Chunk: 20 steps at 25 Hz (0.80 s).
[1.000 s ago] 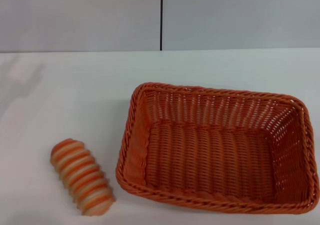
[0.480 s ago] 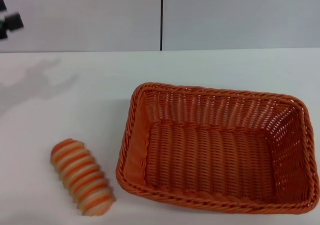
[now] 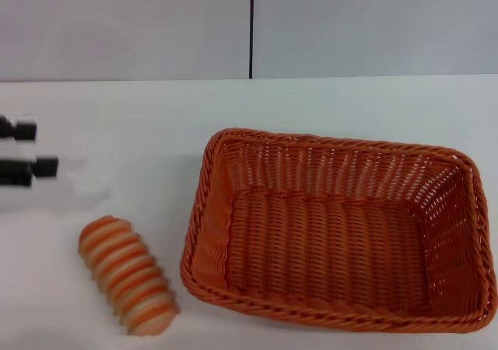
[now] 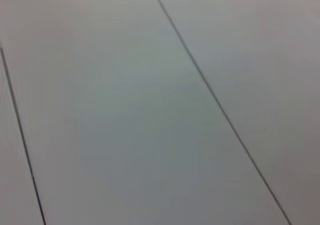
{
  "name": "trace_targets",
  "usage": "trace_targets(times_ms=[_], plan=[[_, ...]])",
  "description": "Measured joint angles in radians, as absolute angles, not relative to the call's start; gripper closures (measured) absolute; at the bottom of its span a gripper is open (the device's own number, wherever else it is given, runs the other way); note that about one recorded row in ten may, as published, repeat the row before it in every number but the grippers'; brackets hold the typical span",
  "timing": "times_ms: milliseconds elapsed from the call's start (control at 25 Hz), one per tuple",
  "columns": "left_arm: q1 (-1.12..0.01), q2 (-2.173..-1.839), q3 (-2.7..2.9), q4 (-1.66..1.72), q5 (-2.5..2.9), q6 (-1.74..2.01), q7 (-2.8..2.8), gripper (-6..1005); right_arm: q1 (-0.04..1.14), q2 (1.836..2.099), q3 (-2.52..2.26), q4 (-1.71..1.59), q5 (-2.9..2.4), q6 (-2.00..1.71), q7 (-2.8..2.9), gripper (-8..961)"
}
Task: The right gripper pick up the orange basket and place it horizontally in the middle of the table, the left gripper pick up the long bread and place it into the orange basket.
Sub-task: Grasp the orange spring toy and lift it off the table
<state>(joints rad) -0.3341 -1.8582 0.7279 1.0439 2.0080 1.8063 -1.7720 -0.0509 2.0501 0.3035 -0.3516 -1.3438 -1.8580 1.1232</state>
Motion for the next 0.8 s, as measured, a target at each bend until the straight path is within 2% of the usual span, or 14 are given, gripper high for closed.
trace_targets(times_ms=[120, 160, 240, 400, 520, 800], plan=[[-0.334, -1.886, 0.728, 1.037, 2.072, 1.794, -1.761, 233, -0.04, 2.047, 0.301, -0.349, -1.347, -1.859, 1.124, 519], [-0.334, -1.886, 0.728, 1.037, 2.072, 1.794, -1.761, 234, -0.035, 2.045, 0.299, -0.349, -1.348, -1.86, 1.127, 519], [-0.335, -1.917, 0.729, 1.03, 2.125, 1.772, -1.741, 234, -0.025, 2.044, 0.299, -0.35, -1.35, -1.86, 1.133, 519], [-0.332, -1.936, 0.729, 1.025, 2.165, 1.739, -1.73, 236, -0.008, 2.046, 0.304, -0.348, -1.349, -1.851, 1.136, 519], [-0.332, -1.945, 0.729, 0.991, 2.184, 1.717, -1.714, 236, -0.001, 2.047, 0.303, -0.347, -1.351, -1.847, 1.136, 518], [-0.336, -1.944, 0.731, 0.93, 2.194, 1.707, -1.7, 239, 0.018, 2.044, 0.291, -0.347, -1.352, -1.832, 1.137, 520]])
